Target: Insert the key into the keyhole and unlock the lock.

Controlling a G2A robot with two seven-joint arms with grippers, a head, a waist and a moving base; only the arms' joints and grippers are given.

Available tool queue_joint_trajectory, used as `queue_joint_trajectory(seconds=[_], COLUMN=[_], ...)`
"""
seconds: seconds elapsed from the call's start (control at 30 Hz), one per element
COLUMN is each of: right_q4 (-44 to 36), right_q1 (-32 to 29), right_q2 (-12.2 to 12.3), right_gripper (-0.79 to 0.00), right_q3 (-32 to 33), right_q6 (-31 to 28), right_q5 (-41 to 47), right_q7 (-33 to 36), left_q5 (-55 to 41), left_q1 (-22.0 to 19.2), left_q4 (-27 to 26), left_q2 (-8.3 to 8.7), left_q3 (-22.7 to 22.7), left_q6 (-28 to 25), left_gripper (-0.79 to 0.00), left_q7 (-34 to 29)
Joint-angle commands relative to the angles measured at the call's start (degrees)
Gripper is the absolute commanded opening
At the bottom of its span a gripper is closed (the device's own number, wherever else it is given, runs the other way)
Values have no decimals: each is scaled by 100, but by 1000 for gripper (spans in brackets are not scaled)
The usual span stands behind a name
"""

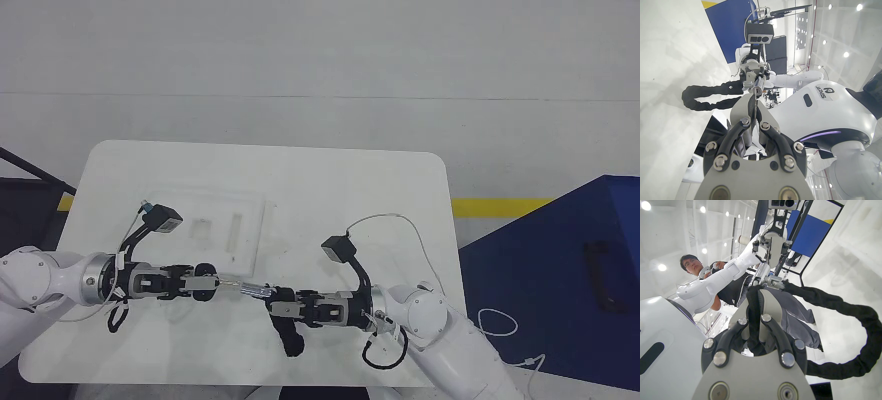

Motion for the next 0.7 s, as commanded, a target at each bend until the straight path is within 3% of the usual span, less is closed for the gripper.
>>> queue_joint_trajectory(seconds=[0.0, 0.67], right_q4=[11, 0], right_q1=[1, -61], right_q2=[5, 19], right_gripper=[-785, -785], right_q3=[19, -6], right_q6=[2, 175], right_q5=[131, 196], right_q7=[80, 229], left_q5=[-2, -55], left_q1=[38, 282], left_q4=[10, -77], left_q2=[-6, -134], left_q3=[-40, -358], left_q6=[0, 255], left_gripper=[-785, -785], left_q7=[-30, -131])
